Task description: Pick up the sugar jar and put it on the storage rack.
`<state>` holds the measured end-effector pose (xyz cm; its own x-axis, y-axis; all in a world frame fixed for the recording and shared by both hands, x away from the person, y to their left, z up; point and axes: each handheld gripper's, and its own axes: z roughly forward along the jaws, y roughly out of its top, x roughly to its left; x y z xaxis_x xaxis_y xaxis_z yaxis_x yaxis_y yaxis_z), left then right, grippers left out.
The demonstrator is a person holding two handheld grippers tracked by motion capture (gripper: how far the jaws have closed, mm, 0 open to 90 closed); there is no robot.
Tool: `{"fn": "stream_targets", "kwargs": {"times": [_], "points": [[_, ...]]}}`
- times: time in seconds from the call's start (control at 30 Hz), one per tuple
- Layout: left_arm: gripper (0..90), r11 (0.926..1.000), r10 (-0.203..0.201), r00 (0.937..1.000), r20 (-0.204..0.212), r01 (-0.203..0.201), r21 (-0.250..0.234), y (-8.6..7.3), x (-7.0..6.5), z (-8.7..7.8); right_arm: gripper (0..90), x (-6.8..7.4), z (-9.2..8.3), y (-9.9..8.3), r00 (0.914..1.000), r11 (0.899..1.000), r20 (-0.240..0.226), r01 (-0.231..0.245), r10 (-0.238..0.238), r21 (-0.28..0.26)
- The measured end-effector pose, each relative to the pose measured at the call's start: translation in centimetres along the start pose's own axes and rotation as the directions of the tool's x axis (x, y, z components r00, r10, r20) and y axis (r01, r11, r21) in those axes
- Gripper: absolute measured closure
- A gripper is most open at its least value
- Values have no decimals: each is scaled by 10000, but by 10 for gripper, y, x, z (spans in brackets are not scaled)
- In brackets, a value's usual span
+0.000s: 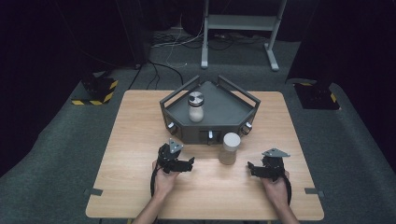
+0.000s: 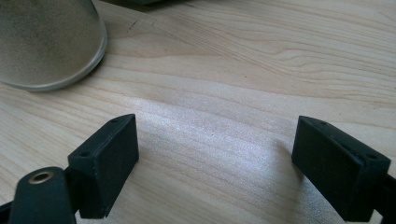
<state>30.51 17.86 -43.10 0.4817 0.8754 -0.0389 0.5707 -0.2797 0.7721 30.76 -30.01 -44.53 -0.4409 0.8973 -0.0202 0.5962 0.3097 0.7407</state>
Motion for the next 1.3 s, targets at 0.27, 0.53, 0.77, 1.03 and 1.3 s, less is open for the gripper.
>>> {"fn": "stream_targets", "kwargs": {"times": [0.27, 0.53, 0.77, 1.03, 1.3], "points": [[72, 9999, 14, 10000, -93, -13, 144, -3, -1, 5, 142, 0, 0, 0, 10000, 10000, 2, -9, 9, -2], [71, 9995, -36, 9996, -294, 45, 313, -4, -1, 11, 142, 0, 0, 0, 10000, 10000, 0, -1, 1, 0], [69, 9989, 24, 9993, -371, -6, 474, -7, -2, 15, 142, 0, 0, 0, 10000, 10000, 0, -1, 1, -1], [69, 9984, -110, 9992, -390, 131, 545, -7, 0, 17, 142, 0, 0, 0, 10000, 10000, 0, -1, 1, 2], [68, 9981, -150, 9990, -422, 174, 590, -10, 1, 17, 142, 0, 0, 0, 10000, 10000, 1, -2, 2, 2]]}}
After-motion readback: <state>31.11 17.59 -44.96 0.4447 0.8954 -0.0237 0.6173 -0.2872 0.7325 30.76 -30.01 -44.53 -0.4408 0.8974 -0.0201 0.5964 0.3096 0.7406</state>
